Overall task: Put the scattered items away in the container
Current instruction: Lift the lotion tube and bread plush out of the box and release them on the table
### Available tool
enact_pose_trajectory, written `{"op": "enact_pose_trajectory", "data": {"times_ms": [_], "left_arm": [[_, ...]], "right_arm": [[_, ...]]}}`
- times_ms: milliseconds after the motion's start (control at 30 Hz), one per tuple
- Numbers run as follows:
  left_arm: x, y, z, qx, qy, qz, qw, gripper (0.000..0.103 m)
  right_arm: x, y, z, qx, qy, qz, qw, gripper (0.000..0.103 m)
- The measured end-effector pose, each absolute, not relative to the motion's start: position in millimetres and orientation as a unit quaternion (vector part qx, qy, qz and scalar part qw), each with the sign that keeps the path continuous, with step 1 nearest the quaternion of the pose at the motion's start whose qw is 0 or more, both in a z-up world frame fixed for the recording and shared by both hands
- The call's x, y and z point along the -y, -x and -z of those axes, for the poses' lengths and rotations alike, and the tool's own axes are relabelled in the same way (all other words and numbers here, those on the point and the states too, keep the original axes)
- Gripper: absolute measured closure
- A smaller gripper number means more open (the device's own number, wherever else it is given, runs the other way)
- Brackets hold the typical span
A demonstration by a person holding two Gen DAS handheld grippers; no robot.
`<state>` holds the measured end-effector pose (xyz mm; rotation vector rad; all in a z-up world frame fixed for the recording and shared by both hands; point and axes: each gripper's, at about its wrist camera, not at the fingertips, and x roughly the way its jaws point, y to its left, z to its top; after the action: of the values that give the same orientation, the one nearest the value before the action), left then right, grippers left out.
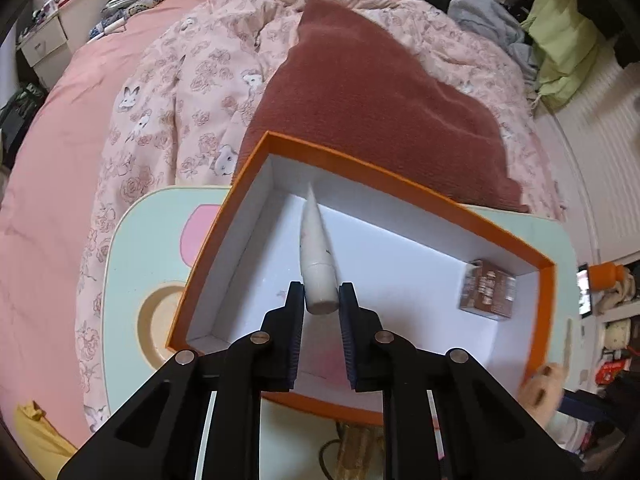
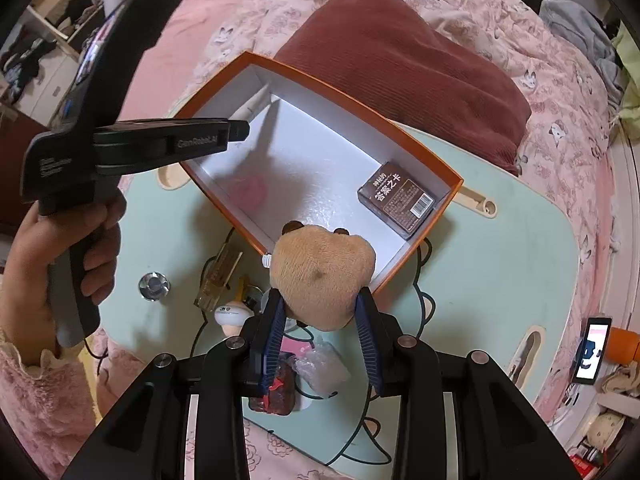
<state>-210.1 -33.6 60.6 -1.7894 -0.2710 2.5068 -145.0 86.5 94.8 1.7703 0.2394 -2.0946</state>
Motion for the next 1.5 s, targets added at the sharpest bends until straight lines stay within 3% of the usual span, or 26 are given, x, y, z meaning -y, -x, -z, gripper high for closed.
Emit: {"op": "enact_pose_trajectory", "data": {"times_ms": [567, 1000, 1233, 1300, 1500], "left_arm": [[25.1, 100.9, -169.5, 0.049, 0.483, -0.865, 0.129, 0.086], [32.1, 61.9, -100.2, 0.051, 0.53, -0.836, 0.134, 0.085], [39.7, 59.9, -98.2, 0.051, 0.531, -0.837, 0.117, 0.082], [40.0, 60.7, -101.8, 0.051, 0.527, -0.84, 0.116, 0.074], [34.9, 73.1, -110.1, 0.047, 0.523, -0.845, 0.103, 0.074]], "right_arm": [[-87.5, 111.8, -118.9, -0.078, -0.602, 0.762, 0.225, 0.069], [-64.5, 80.3, -60.2, -0.128, -0.64, 0.717, 0.246, 0.069], [-58.0, 75.8, -64.0, -0.138, -0.626, 0.719, 0.267, 0.049], [-62.0, 79.9, -72.9, -0.129, -0.617, 0.729, 0.267, 0.047], [-79.4, 105.5, -88.7, -0.06, -0.604, 0.748, 0.267, 0.047]]}}
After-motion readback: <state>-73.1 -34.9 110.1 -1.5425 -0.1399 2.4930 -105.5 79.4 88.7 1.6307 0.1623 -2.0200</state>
